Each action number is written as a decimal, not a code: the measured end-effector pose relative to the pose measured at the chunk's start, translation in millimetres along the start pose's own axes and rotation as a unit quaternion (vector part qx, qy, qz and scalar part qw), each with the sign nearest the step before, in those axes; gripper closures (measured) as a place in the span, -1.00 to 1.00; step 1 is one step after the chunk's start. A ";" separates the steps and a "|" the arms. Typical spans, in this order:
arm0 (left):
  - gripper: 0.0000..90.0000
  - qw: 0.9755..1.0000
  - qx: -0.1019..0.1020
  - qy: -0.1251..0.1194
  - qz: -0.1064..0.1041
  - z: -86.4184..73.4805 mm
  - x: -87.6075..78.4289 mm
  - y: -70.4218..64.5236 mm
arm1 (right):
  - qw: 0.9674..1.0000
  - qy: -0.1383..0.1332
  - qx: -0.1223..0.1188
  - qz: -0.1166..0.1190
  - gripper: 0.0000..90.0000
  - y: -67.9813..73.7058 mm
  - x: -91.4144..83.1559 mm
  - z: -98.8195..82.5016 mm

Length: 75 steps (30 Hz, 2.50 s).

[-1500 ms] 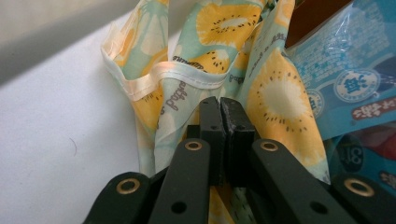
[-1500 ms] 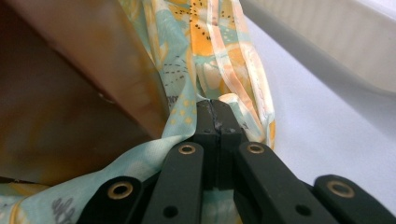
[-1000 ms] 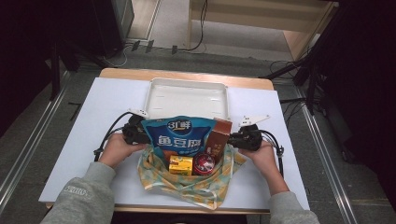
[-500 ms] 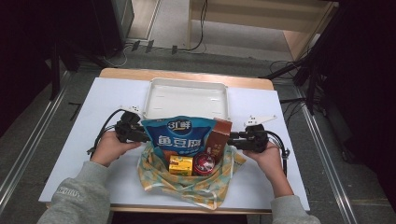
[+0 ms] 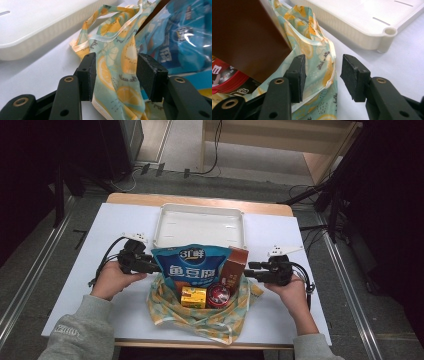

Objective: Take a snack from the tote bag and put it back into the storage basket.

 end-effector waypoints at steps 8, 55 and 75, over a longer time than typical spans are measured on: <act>0.10 1.000 0.008 -0.002 0.012 0.2 -12.9 -6.7 | 1.000 -0.005 0.011 -0.006 0.19 -0.5 -4.2 -2.5; 0.03 0.995 0.095 -0.010 -0.007 22.9 -71.8 -70.8 | 0.999 0.007 0.030 -0.021 0.14 -6.9 -5.3 -9.5; 0.13 0.994 0.108 0.007 -0.021 59.2 -54.6 -78.4 | 0.999 0.009 0.032 -0.024 0.13 -9.0 -3.2 -9.3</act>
Point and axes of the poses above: each handheld gripper's, and its own axes: x roughly forward along the jaws, z roughly out of its top, y roughly to its left, the point moved 4 cm from there along x, roughly forward along the jaws, and after that the axes turned 8 degrees about y, right-handed, at the moved point
